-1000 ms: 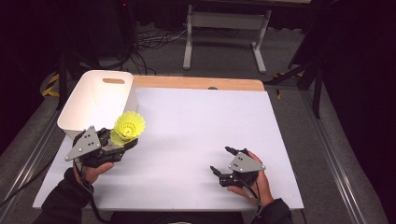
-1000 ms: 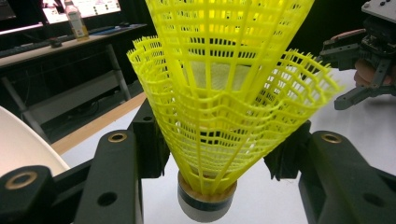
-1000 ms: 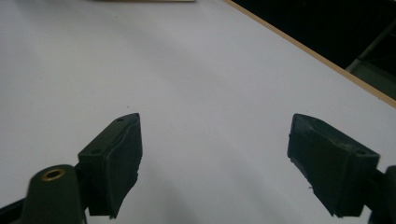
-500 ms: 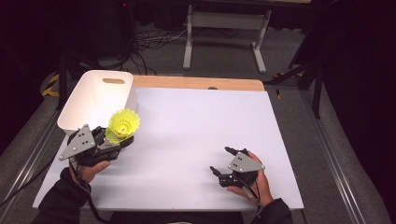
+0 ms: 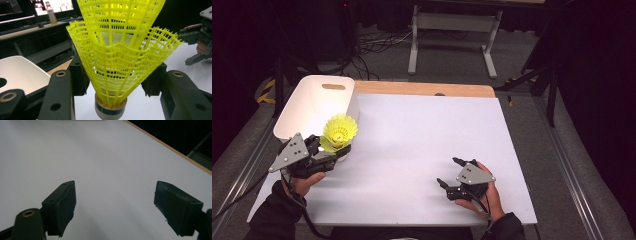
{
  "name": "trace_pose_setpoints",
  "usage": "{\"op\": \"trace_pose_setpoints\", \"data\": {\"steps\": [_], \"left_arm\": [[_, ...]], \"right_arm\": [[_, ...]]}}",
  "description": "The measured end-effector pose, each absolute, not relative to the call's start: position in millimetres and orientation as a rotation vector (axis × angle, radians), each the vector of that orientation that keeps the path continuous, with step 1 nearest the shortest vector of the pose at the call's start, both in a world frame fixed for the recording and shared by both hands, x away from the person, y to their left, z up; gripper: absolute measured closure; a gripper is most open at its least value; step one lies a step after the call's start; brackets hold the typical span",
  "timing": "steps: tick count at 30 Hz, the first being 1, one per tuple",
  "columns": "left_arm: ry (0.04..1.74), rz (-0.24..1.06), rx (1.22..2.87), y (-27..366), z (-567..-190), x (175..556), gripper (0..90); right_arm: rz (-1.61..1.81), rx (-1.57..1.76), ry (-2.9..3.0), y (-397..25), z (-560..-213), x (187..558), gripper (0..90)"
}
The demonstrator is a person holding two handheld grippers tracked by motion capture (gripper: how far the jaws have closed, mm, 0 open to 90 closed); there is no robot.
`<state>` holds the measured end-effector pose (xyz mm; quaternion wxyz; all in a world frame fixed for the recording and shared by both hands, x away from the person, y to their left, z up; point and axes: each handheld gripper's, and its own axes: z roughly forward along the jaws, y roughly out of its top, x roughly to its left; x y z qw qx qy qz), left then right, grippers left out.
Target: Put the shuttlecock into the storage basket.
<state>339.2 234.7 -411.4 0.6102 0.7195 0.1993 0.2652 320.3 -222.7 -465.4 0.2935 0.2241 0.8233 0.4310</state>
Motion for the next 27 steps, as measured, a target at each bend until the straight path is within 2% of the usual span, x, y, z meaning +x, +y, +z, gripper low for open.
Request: {"op": "trace_pose_setpoints", "data": {"steps": [27], "left_arm": [[0.536, 0.670, 1.581, 260, -401, 341, 49.0]], "right_arm": [[1.180, 0.615, 2.202, -223, -466, 322, 18.8]]}}
